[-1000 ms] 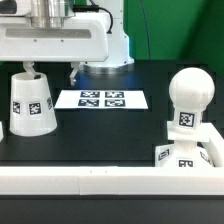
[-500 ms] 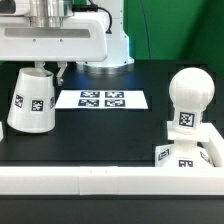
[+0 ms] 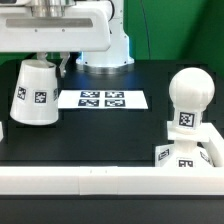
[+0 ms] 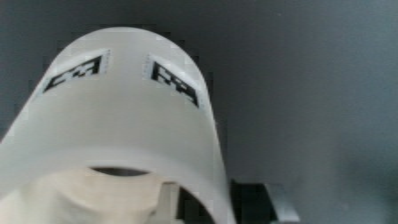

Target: Assemble lamp

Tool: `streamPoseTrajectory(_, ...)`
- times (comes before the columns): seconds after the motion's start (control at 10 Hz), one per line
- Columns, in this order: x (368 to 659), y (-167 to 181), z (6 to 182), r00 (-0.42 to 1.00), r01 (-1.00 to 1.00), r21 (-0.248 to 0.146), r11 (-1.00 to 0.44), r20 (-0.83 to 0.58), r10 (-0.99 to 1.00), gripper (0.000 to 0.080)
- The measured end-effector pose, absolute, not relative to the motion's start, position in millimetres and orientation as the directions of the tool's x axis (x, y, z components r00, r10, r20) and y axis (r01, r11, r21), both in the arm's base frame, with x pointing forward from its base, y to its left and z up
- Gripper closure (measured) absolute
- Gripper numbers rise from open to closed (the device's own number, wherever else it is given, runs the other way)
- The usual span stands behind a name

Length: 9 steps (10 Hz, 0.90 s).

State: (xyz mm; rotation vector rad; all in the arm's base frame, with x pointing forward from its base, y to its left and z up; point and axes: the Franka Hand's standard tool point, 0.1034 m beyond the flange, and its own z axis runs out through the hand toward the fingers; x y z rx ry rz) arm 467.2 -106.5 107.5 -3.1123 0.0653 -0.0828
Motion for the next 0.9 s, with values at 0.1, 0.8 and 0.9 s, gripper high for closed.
streamPoseTrajectory(0.1, 474, -93, 119.5, 0.996, -0.056, -0.061, -0.997, 0.066, -0.060, 0.0757)
streamPoseTrajectory(0.8, 520, -49, 175.3, 0.984, -0.136, -0.157, -0.978, 0.092, -0.152, 0.0757)
streamPoseTrajectory(0.9, 520, -48, 175.2, 0.984, -0.136, -0.157, -0.978, 0.092, -0.151, 0.0757)
